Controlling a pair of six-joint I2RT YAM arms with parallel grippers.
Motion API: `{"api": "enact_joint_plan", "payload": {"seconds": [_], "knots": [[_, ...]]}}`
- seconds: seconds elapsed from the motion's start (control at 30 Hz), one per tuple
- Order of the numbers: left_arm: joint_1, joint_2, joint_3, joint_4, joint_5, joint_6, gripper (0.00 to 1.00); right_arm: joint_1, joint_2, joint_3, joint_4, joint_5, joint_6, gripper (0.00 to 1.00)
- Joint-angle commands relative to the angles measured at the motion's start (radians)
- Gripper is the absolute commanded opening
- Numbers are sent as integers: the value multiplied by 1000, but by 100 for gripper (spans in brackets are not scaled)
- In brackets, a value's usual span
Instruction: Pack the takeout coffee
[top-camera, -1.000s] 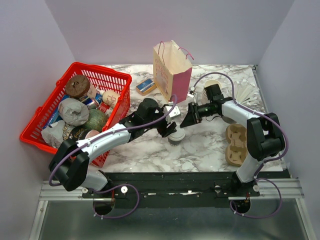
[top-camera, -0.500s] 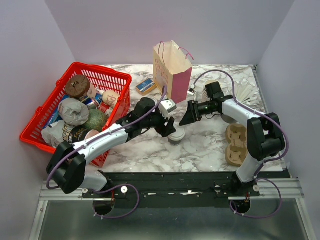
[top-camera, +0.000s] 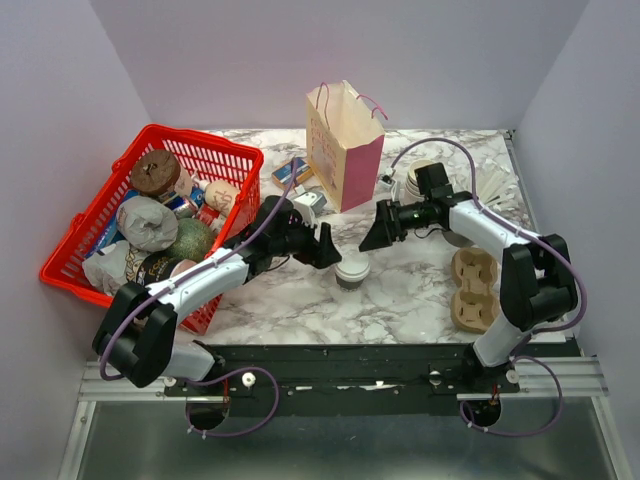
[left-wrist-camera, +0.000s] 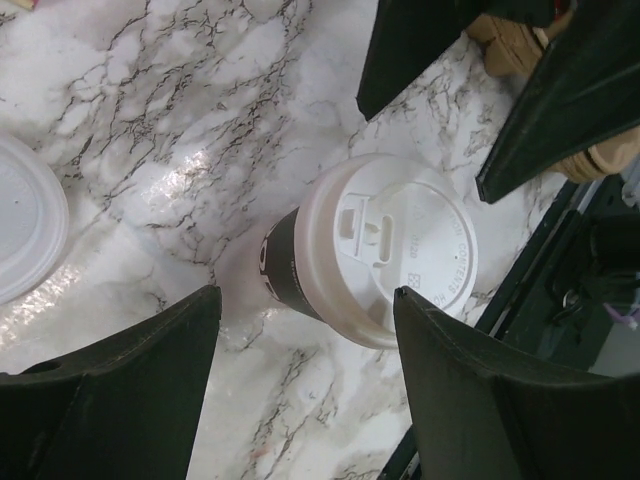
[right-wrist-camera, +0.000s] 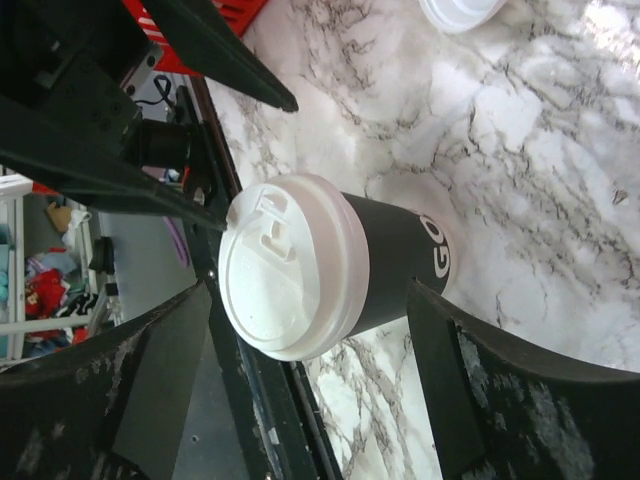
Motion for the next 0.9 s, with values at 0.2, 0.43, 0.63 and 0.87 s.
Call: {"api": "enact_joint_plan", "payload": {"seconds": [0.2,0.43,0.63,0.87], "knots": [[22,23,-32,120,88,-123,78,8,17,-65,-9,11,21,89],[23,28,-65,132,98,-120,77,8,35,-77,-9,-5,21,89],[22,28,-91,155,98,-127,77,9,53,-94,-9,-12,12,86],[26,48,-91,166,101,-137,77,9,70,-92,-9,-18,15,85]]}}
